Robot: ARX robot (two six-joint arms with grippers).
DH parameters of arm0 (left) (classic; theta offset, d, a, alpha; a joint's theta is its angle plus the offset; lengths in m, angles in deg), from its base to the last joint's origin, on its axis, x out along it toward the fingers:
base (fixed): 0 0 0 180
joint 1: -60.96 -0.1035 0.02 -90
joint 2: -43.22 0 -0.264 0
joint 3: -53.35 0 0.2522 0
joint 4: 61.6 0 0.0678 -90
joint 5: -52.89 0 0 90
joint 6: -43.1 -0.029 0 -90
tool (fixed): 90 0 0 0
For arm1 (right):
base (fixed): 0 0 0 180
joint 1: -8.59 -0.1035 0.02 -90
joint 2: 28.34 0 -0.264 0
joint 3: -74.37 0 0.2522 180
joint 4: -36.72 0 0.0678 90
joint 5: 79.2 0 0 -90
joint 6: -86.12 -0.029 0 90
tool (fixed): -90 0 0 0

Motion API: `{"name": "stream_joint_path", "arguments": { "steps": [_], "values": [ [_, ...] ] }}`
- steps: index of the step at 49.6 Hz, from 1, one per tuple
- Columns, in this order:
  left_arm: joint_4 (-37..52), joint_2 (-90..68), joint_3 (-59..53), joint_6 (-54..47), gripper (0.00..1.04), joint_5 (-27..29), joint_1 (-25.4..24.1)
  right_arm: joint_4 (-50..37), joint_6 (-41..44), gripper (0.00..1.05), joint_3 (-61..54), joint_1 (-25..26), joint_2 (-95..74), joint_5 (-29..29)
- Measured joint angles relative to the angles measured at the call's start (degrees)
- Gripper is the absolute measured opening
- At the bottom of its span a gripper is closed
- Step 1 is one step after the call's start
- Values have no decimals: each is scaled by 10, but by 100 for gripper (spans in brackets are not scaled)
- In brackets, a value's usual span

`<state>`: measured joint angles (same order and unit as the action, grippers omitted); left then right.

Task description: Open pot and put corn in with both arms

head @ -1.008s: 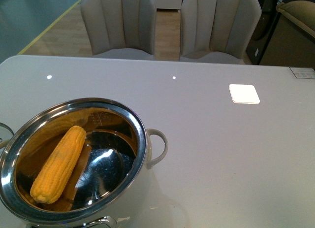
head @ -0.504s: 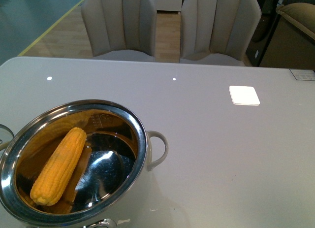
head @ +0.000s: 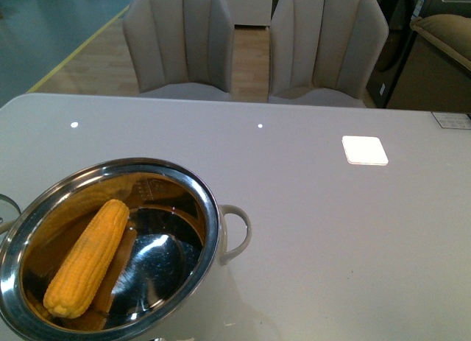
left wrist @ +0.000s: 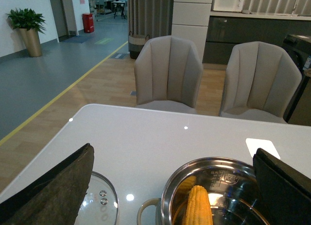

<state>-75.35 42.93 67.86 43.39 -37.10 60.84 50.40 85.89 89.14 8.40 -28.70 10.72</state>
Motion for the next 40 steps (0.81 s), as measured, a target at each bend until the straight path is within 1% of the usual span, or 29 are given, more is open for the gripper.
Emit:
{"name": "stream_joint_path", "arguments": {
  "steps": [40],
  "values": [
    [0, 0, 0, 0, 98, 0, 0, 0, 0, 96, 0, 0, 0, 0]
  ]
}}
